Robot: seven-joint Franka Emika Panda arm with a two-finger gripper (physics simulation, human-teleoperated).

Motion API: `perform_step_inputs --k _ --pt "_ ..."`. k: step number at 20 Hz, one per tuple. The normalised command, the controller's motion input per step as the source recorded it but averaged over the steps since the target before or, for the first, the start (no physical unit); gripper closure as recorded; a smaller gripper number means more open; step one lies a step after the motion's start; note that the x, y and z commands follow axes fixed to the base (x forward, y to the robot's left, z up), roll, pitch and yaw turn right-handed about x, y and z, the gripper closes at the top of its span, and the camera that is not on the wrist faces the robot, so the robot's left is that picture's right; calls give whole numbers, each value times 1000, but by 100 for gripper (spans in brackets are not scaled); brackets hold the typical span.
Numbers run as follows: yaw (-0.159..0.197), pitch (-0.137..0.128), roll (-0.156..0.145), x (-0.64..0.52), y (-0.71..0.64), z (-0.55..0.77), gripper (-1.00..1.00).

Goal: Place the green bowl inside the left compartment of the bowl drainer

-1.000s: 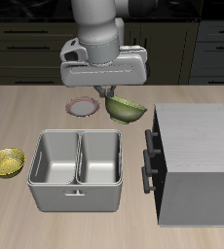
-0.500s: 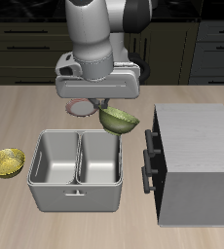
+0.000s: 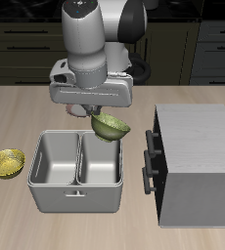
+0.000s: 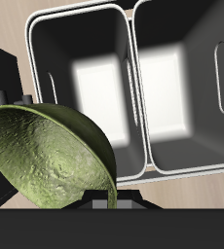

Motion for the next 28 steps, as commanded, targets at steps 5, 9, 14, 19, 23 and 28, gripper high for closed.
perform_step_inputs --k 5,9,14,19,23,28 --pt "-6 23 -4 18 -59 -191 100" --pt "3 17 3 23 -13 -168 100" --pt "-7 23 6 15 13 -151 100" --pt "-6 42 -37 8 -56 -145 100" --pt "16 19 -20 -12 -50 -59 -100" --pt "2 3 -24 15 -76 12 -100"
